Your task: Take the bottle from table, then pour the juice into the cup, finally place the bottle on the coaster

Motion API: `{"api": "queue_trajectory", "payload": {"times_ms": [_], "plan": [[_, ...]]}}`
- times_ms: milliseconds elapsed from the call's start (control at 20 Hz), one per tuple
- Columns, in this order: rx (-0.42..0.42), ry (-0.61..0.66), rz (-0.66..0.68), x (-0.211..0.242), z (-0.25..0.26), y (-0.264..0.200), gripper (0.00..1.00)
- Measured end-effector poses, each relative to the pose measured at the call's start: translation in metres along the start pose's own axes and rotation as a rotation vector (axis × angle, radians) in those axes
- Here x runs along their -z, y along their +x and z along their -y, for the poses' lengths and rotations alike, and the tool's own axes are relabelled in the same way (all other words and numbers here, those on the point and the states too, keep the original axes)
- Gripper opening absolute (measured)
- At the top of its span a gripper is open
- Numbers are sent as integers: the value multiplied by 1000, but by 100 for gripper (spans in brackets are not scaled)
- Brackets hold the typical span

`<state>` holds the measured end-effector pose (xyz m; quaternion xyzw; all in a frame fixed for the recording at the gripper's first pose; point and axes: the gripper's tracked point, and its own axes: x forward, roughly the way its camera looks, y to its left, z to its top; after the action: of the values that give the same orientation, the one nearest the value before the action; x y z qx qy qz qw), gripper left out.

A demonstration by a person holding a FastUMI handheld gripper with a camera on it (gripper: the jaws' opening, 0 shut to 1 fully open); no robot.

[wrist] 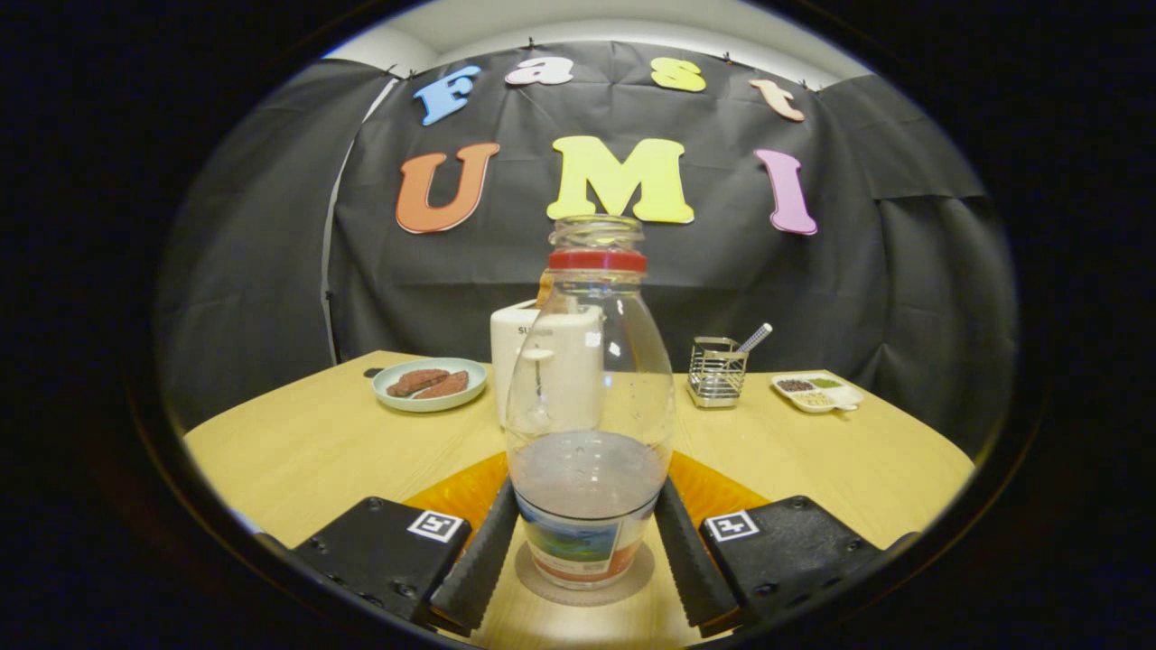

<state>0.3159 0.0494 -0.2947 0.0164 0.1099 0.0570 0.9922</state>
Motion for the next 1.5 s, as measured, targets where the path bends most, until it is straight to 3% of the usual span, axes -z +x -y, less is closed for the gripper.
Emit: {"api": "queue_trajectory", "payload": {"times_ms": [350,400,500,700,1250,1500], "plan": [[9,5,0,-4,-3,-4,85],[6,-2,5,-8,-4,-6,93],[13,-22,35,-20,-3,-12,100],[21,-22,81,-46,-4,-31,100],[83,-37,180,-143,-1,-154,99],[119,-13,161,-177,7,-215,99]]}}
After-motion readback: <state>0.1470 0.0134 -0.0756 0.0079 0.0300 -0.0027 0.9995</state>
